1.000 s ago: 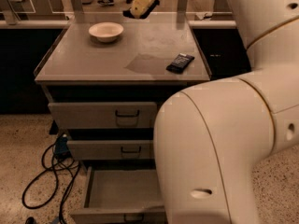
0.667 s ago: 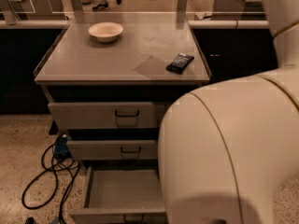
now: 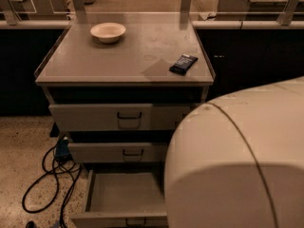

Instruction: Place rxbar chocolate into bottom drawer

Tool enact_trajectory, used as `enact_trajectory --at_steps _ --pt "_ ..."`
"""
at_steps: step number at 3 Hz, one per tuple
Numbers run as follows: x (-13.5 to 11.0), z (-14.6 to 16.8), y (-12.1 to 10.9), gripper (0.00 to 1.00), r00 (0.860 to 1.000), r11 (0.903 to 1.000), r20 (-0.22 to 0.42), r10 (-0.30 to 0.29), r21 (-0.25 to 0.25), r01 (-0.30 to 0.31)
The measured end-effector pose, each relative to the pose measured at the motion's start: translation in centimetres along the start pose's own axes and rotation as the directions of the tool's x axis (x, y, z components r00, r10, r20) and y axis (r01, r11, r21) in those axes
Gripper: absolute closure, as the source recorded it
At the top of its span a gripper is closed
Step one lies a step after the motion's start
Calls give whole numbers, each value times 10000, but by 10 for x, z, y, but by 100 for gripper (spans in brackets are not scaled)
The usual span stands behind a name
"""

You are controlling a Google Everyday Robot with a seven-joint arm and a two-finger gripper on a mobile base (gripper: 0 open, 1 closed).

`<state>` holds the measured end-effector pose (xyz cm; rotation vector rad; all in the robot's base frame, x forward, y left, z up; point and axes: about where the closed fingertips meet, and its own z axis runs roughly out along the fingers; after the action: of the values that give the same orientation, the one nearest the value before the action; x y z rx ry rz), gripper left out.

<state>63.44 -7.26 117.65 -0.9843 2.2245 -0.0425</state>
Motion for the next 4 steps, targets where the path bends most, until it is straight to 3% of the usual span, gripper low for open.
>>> enact_trajectory --at_steps 1,2,3,4 --pt "-6 1 -2 100 9998 10000 205 -2 94 0" --pt "11 7 -14 100 9910 9943 906 982 -510 -939" --pt "76 -24 -63 100 9416 9575 1777 2860 -150 -2880" --pt "157 -24 -105 100 8941 8950 1391 4258 808 -4388"
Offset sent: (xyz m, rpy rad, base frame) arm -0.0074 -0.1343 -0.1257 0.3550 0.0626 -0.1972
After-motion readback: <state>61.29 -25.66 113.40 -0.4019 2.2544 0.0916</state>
